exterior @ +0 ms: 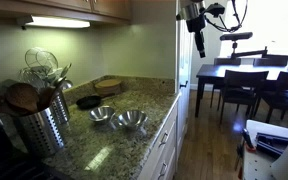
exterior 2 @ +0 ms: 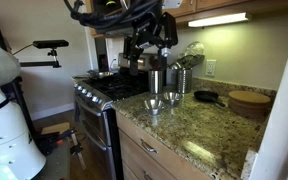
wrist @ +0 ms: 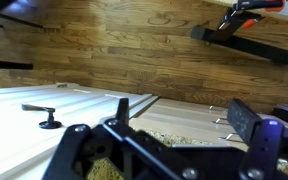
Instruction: Get the right silver bowl and put it on top of the left silver bowl
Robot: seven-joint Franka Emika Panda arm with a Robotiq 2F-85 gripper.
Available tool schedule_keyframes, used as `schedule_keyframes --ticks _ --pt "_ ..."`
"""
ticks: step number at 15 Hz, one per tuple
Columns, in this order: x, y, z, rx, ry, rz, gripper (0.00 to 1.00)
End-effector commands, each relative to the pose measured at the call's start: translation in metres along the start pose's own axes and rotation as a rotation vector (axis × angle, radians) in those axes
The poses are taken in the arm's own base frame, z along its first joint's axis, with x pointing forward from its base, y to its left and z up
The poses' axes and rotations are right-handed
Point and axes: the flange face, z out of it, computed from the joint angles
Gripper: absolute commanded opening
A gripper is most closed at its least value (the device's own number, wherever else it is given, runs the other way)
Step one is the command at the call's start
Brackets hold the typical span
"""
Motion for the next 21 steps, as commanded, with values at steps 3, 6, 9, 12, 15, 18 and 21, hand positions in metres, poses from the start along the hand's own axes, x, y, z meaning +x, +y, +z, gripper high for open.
schedule_keyframes --ticks 3,6,9,12,15,18,21 --pt "0.000 0.000 0.000 0.000 0.000 0.000 1.00" --pt "0.000 0.000 0.000 0.000 0.000 0.000 1.00" --pt "0.016 -0.003 -0.004 -0.016 0.023 -0.037 1.00" --pt "0.055 -0.013 -0.018 -0.061 0.086 -0.111 1.00" --pt "0.100 -0.022 -0.033 -0.097 0.162 -0.163 1.00" --pt "0.144 -0.030 -0.038 -0.074 0.235 -0.189 1.00" --pt "0.179 -0.035 -0.033 0.035 0.303 -0.205 1.00"
